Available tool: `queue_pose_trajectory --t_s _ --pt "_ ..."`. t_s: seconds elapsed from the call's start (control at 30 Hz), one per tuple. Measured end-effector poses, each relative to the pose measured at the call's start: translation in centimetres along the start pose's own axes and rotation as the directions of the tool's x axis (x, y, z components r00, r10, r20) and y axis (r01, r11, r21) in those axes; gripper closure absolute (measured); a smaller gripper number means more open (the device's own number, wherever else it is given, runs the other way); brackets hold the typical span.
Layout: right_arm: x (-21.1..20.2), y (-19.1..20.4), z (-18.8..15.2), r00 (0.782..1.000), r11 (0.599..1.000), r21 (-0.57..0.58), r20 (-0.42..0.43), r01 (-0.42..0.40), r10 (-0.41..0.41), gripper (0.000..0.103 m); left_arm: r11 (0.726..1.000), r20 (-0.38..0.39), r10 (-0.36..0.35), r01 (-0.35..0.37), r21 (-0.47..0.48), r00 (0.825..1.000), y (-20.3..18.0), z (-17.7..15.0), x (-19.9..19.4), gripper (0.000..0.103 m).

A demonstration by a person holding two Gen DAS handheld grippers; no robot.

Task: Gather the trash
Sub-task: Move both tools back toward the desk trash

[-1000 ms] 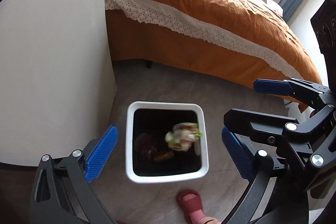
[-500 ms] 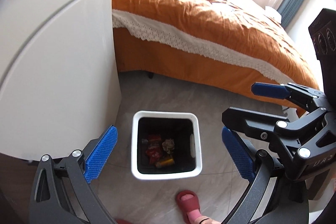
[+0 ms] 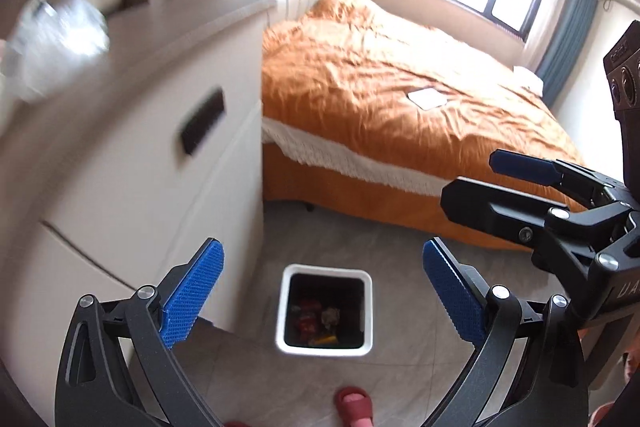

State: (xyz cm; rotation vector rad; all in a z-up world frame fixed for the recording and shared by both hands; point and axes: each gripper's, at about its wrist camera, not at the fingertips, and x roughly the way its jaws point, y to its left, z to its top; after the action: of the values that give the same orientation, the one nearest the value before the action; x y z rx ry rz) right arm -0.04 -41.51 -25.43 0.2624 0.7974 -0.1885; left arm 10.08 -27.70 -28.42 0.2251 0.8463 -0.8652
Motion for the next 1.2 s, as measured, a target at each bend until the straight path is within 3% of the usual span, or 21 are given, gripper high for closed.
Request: queue_pose_trajectory --t_s 0.27,0.5,0.9,1.0,1.1,1.2 --pt "-4.5 7.8 5.7 0.983 0.983 -0.145 0.129 -0.114 0.134 0.005 0.985 0.123 0.164 -0.156 -0.07 0.979 3.4 3.3 -10.7 0.005" --pt "-5.3 16.9 9.2 0.951 0.938 -0.271 0.16 -0.216 0.265 0.005 0.947 0.182 0.314 -0.293 -0.133 0.932 9.7 3.1 -17.8 0.005" --pt "-2.4 31.8 13.2 0.904 0.866 -0.384 0.151 -0.32 0.4 0.005 0.85 0.193 0.51 -0.458 -0.26 0.838 23.9 1.5 -27.5 0.005" --pt "-0.7 34.7 13.8 0.902 0.856 -0.392 0.126 -0.337 0.413 0.005 0.827 0.182 0.546 -0.491 -0.275 0.818 27.1 1.1 -28.6 0.005" --pt "1.1 37.2 14.1 0.904 0.846 -0.407 0.102 -0.344 0.416 0.005 0.786 0.149 0.599 -0.54 -0.301 0.787 30.9 0.5 -29.0 0.005" --pt "3.0 38.9 14.4 0.909 0.842 -0.419 0.08 -0.341 0.408 0.005 0.754 0.117 0.626 -0.56 -0.343 0.771 33.8 0.1 -28.5 0.005"
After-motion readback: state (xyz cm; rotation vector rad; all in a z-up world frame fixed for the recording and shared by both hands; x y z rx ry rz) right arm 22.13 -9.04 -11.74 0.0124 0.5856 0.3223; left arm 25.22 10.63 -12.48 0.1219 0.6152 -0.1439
